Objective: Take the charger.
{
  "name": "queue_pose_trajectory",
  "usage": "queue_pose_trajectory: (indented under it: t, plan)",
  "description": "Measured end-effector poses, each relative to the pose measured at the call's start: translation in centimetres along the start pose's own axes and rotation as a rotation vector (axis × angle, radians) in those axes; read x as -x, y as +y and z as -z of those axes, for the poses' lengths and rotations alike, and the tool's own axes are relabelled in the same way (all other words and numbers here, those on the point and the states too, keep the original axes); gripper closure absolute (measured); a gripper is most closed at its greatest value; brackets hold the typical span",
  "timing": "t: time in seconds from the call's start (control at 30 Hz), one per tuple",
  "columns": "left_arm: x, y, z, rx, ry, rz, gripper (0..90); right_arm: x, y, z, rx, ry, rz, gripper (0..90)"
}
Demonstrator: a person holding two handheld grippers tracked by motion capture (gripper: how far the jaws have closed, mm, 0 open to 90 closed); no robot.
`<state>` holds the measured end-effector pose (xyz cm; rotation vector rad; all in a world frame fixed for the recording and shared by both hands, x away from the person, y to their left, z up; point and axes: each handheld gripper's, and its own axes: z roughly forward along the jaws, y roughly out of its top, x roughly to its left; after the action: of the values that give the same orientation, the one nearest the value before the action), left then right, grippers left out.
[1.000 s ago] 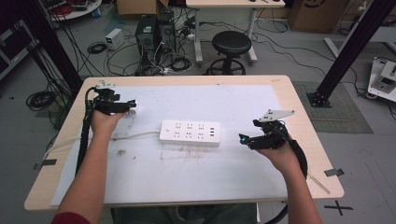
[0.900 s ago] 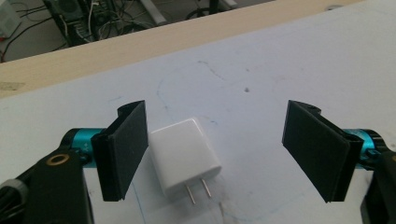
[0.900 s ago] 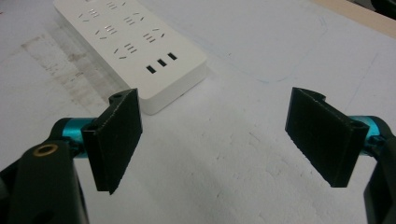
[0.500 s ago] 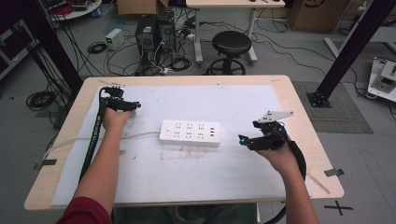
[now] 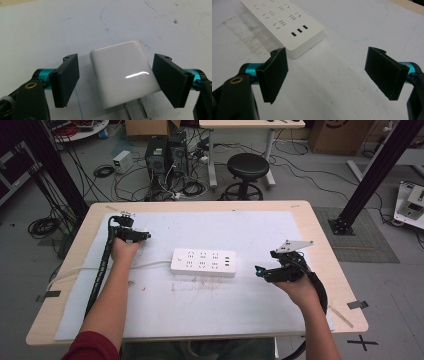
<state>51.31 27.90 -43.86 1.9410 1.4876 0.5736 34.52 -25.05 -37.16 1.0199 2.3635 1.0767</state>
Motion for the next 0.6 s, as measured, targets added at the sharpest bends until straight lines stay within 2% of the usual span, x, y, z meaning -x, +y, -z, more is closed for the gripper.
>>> queue_pose_trajectory:
  t: [0.07,0.1,0.3,0.33,0.37,0.53,0.6]
  plan:
    - [0.26,-0.07,-0.09,-0.013,-0.016,-0.01,22.8,0.0,0.0,0.0,0.0,0.0,0.0,19.4]
    - [0.35,-0.09,-0.12,-0.014,-0.009,-0.016,31.2,-0.04,0.01,0.12,0.006,-0.002,0.005,19.4]
    - [0.56,-0.15,-0.09,-0.021,0.002,-0.023,33.2,-0.03,-0.02,0.28,0.007,-0.005,0.006,19.4]
    - [0.53,-0.12,-0.01,-0.023,0.002,-0.031,39.7,-0.02,-0.09,0.37,0.007,-0.005,0.006,19.4]
    - [0.57,-0.13,-0.02,-0.021,0.002,-0.031,42.4,-0.01,-0.12,0.39,0.006,-0.008,0.005,19.4]
    - [0.67,-0.09,0.05,-0.029,0.009,-0.042,42.4,-0.03,-0.25,0.31,0.009,-0.005,0.001,19.4]
    - [1.0,0.02,0.53,-0.038,0.016,-0.082,42.5,-0.08,-0.24,0.28,0.011,-0.002,0.003,19.4]
